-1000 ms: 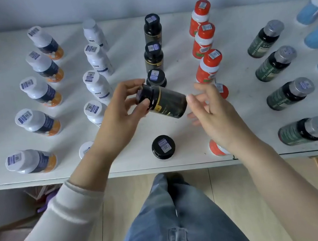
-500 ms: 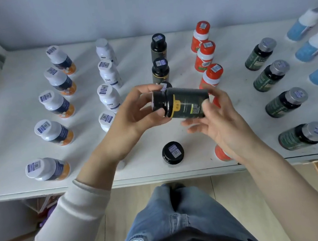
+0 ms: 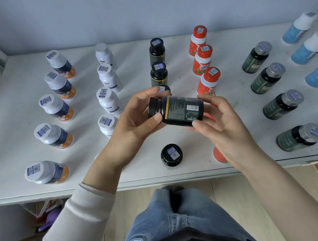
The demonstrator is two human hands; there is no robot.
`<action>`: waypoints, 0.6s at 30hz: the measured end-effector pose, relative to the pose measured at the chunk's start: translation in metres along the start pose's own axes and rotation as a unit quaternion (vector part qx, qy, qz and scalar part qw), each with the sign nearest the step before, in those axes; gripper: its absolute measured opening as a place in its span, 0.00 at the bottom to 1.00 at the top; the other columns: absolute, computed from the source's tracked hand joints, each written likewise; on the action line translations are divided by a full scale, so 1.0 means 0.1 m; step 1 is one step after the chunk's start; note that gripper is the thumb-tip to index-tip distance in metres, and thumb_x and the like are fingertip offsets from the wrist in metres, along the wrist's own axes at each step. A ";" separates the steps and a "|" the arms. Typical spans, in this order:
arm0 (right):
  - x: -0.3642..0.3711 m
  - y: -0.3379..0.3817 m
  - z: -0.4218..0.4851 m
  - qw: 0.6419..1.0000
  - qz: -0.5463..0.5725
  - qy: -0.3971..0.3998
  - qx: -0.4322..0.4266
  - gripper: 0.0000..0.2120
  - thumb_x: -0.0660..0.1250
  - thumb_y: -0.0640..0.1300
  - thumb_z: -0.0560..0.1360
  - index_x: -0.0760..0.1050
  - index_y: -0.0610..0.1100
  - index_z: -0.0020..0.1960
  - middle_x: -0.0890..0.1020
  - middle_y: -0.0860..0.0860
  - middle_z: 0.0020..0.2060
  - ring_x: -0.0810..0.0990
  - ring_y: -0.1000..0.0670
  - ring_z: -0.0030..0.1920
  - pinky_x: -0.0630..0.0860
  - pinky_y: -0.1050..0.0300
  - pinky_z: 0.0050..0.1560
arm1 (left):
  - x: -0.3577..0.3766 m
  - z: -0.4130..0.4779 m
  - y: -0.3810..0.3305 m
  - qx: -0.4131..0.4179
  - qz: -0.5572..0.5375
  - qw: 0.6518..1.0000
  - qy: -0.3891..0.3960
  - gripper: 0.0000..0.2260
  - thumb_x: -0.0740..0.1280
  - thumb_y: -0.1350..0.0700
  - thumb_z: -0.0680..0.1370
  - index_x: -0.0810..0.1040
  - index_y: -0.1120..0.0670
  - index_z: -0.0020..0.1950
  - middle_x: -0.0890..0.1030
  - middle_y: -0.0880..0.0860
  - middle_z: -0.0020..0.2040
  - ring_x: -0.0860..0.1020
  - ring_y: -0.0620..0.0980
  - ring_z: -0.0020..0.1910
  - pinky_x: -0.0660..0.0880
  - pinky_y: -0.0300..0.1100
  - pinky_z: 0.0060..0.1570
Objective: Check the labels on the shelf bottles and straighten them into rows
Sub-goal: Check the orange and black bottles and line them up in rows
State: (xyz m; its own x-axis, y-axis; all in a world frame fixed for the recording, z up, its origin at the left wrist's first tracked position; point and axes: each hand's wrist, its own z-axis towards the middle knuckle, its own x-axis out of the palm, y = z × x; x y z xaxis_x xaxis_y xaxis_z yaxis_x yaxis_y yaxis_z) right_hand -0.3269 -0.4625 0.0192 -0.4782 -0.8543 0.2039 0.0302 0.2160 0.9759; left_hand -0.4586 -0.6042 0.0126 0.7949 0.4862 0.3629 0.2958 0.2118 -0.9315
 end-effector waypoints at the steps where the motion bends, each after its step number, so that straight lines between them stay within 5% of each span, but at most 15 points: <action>1: 0.02 0.01 -0.01 0.999 -0.023 -0.020 -0.012 0.23 0.73 0.40 0.63 0.70 0.50 0.55 0.80 0.55 0.47 0.81 0.56 0.45 0.79 0.56 0.50 | 0.00 0.00 0.02 -0.021 -0.023 0.999 -0.010 0.17 0.69 0.60 0.74 0.73 0.49 0.61 0.77 0.51 0.62 0.75 0.50 0.60 0.76 0.46 0.54; 5: 0.16 0.04 0.01 0.951 -0.251 -0.106 -0.144 0.23 0.75 0.54 0.58 0.74 0.52 0.51 0.80 0.51 0.44 0.79 0.51 0.41 0.77 0.58 0.36 | 0.03 0.05 0.07 -0.132 -0.134 0.981 -0.047 0.16 0.60 0.57 0.78 0.70 0.54 0.66 0.78 0.54 0.58 0.80 0.49 0.52 0.78 0.41 0.47; 10: 0.11 -0.13 0.05 0.870 -0.409 -0.065 -0.267 0.28 0.78 0.43 0.61 0.68 0.42 0.56 0.75 0.43 0.50 0.77 0.47 0.50 0.79 0.55 0.46 | 0.05 0.22 0.04 -0.123 -0.068 0.983 -0.121 0.10 0.56 0.54 0.80 0.74 0.52 0.58 0.79 0.53 0.51 0.80 0.48 0.44 0.79 0.40 0.41; 13: 0.10 -0.20 0.04 0.848 -0.463 -0.062 -0.251 0.28 0.78 0.37 0.61 0.68 0.38 0.55 0.75 0.39 0.53 0.74 0.48 0.52 0.80 0.55 0.47 | 0.04 0.30 0.01 -0.109 0.019 0.985 -0.131 0.05 0.60 0.57 0.79 0.73 0.52 0.53 0.79 0.52 0.47 0.80 0.45 0.38 0.78 0.39 0.37; 18: -0.02 -0.09 0.07 0.848 -0.509 -0.022 -0.147 0.26 0.77 0.39 0.64 0.72 0.36 0.58 0.77 0.40 0.52 0.78 0.43 0.49 0.78 0.55 0.47 | -0.11 0.38 -0.01 -0.039 0.218 0.974 -0.051 0.12 0.69 0.59 0.74 0.73 0.47 0.54 0.77 0.49 0.52 0.78 0.40 0.47 0.78 0.38 0.48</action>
State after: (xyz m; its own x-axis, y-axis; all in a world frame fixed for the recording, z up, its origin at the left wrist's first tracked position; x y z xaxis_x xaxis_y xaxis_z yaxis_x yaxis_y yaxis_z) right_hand -0.3329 -0.4597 0.0093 -0.4211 -0.5077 -0.7516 -0.2035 -0.7547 0.6238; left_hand -0.4876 -0.5775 0.0102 0.7982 0.5982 -0.0713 -0.0157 -0.0977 -0.9951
